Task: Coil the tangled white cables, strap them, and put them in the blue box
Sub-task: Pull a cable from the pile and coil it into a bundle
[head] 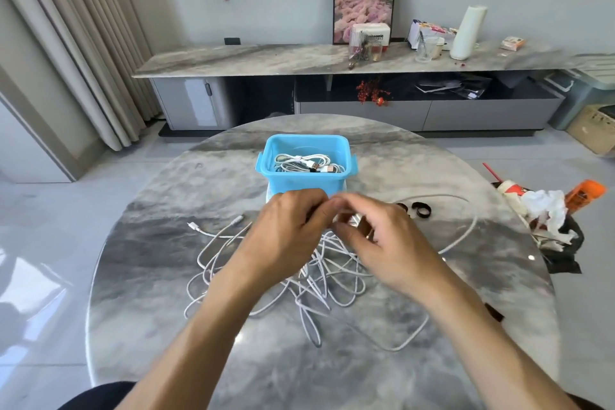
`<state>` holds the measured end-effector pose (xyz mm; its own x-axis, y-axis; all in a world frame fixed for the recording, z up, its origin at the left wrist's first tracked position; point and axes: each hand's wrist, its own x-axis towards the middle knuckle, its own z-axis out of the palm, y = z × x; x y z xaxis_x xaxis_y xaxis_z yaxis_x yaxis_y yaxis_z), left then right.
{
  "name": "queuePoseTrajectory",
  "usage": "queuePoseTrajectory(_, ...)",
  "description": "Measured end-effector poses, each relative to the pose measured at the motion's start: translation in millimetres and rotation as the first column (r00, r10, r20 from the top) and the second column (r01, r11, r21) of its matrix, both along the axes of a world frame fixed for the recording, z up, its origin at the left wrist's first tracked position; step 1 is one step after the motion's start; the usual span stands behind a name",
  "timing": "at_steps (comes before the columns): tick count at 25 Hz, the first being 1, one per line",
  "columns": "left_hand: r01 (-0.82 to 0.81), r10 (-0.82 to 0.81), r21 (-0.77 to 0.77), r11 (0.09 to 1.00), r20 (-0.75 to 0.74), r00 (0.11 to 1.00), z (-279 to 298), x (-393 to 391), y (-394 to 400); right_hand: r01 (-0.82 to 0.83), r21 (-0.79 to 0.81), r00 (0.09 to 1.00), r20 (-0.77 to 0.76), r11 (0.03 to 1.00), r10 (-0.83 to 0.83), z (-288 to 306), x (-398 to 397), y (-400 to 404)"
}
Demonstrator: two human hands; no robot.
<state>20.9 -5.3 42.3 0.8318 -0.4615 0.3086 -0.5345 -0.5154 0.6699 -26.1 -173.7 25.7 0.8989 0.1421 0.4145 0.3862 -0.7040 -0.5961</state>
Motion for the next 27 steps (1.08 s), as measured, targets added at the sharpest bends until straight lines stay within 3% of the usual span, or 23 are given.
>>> queuePoseTrajectory(2, 0.020, -0.020, -0.015, 1.000, -0.027, 0.999, 1.1, 2.0, 6.1, 0.064, -0.075, 0.993, 0.106, 0.995, -0.055, -0.3, 2.9, -1.8)
queuePoseTrajectory(4, -0.015, 0.015, -0.004, 1.000, -0.016, 1.000, 4.9, 7.1, 18.7, 0.277, 0.027, 0.956, 0.094, 0.961, -0.278, -0.2, 8.6, -25.9)
queuePoseTrajectory(6, -0.113, 0.112, 0.030, 0.993, 0.031, 0.993, 8.1, 17.2, 32.2, 0.537, 0.213, 0.843, -0.084, 0.816, -0.532, 1.6, 14.8, -61.3)
queuePoseTrajectory(7, -0.150, 0.149, 0.026, 0.988, 0.030, 0.988, 8.4, 21.5, 36.7, 0.630, 0.238, 0.776, -0.204, 0.739, -0.596, -0.6, 18.6, -76.4)
queuePoseTrajectory(8, -0.164, 0.164, 0.009, 0.986, 0.014, 0.986, 7.6, 23.7, 38.0, 0.694, 0.149, 0.709, -0.313, 0.704, -0.632, -1.2, 19.2, -82.4)
queuePoseTrajectory(10, -0.144, 0.144, -0.007, 0.989, -0.003, 0.990, 4.6, 20.3, 32.1, 0.630, -0.223, 0.644, -0.386, 0.744, -0.661, -1.6, 15.3, -73.5)
queuePoseTrajectory(11, -0.129, 0.129, 0.001, 0.992, 0.004, 0.992, 3.0, 17.4, 27.2, 0.540, -0.301, 0.700, -0.358, 0.786, -0.618, -1.9, 9.9, -61.8)
queuePoseTrajectory(14, -0.075, 0.075, 0.000, 0.997, 0.010, 0.997, -1.6, 9.8, 14.0, 0.184, -0.045, 0.956, -0.223, 0.982, -0.190, 12.6, -8.1, -12.5)
queuePoseTrajectory(15, -0.037, 0.037, -0.008, 0.999, -0.001, 0.999, -2.7, 6.7, 9.8, 0.048, -0.004, 0.983, -0.176, 0.999, -0.048, 11.4, -7.6, -1.7)
queuePoseTrajectory(17, 0.027, -0.027, -0.011, 1.000, -0.028, 0.999, -1.8, 0.1, 3.5, -0.054, -0.017, 0.994, -0.095, 0.998, 0.052, 4.9, -6.2, 12.0)
queuePoseTrajectory(19, 0.030, -0.034, -0.053, 0.998, -0.087, 0.996, 2.5, -0.5, 7.2, 0.020, -0.003, 1.000, 0.001, 1.000, -0.020, 1.9, -0.1, 4.6)
queuePoseTrajectory(21, -0.034, 0.022, -0.083, 0.996, -0.136, 0.990, 9.3, 6.8, 17.9, 0.277, 0.042, 0.961, 0.013, 0.960, -0.278, 5.5, 6.7, -24.3)
queuePoseTrajectory(24, -0.109, 0.091, -0.101, 0.989, -0.174, 0.981, 12.4, 18.5, 30.6, 0.657, 0.083, 0.753, -0.120, 0.750, -0.647, 7.5, 12.5, -66.0)
queuePoseTrajectory(25, -0.119, 0.100, -0.096, 0.988, -0.178, 0.979, 11.6, 18.9, 30.1, 0.687, 0.005, 0.715, -0.181, 0.727, -0.675, 3.4, 14.2, -71.4)
queuePoseTrajectory(27, -0.135, 0.126, -0.053, 0.989, -0.143, 0.982, 9.8, 15.4, 25.7, 0.585, -0.215, 0.725, -0.294, 0.782, -0.623, 0.0, 13.1, -68.1)
